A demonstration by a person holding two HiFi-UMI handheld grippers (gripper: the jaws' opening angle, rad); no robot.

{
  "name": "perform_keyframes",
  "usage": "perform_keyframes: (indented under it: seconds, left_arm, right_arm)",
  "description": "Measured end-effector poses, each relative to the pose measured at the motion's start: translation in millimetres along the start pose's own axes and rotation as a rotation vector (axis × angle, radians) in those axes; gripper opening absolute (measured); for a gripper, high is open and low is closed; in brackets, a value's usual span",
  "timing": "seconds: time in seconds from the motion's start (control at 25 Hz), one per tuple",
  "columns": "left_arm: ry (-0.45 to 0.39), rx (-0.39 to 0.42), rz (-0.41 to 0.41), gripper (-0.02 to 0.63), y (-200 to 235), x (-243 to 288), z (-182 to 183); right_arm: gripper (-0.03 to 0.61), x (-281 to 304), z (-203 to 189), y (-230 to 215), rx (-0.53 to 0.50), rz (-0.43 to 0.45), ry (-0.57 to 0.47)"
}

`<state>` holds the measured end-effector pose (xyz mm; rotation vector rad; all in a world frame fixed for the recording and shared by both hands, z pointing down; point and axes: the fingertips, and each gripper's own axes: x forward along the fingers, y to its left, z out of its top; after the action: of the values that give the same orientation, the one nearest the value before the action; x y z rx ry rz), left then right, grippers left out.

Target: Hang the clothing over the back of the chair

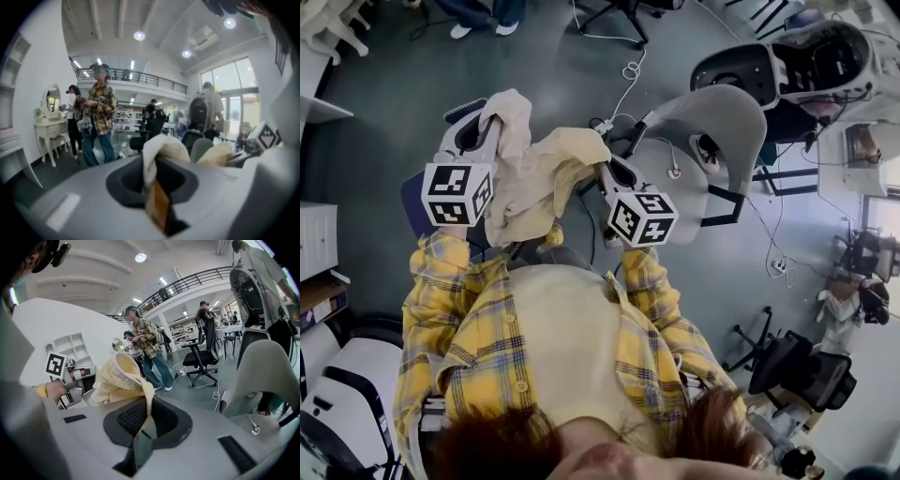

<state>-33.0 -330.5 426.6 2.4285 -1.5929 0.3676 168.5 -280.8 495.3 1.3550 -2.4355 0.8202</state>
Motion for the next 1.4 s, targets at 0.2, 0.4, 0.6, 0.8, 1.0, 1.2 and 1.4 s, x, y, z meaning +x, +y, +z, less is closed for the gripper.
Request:
perform_keyframes:
  seconds: [0.2,0.4,0.6,0.8,1.0,1.2,1.4]
  left_arm:
    - [0.044,0.004,0.005,0.044,0,0,-12]
    - [0.103,0.019,0.006,0.124,-3,-2,-26]
    - [0.128,0.016,0.017,0.186,0,-6,-33]
    - [0.121,0.012,0.015,0.199,0,-11,-31]
    - [0.094,-0.004,0.025,0.207,4,-20,-33]
    - [0.070,-0.017,0.023,0.209,2,-31,-33]
    - [0.034,-0.046,-0.001,0.207,4,-56,-30]
  right_arm:
    - [0.027,0,-13,2,-0.014,0.019,0.056]
    - [0.028,-5,-21,4,-0.007,0.024,0.069]
    - [0.093,-3,-23,6,-0.014,0.032,0.081]
    - [0.179,-2,-21,7,-0.020,0.033,0.086]
    - [0.206,-5,-17,-2,-0.015,-0.036,0.037]
    - [0.207,-12,-8,-5,-0.024,-0.044,-0.004]
    - [0.202,-15,-8,18,-0.030,-0.028,-0.017]
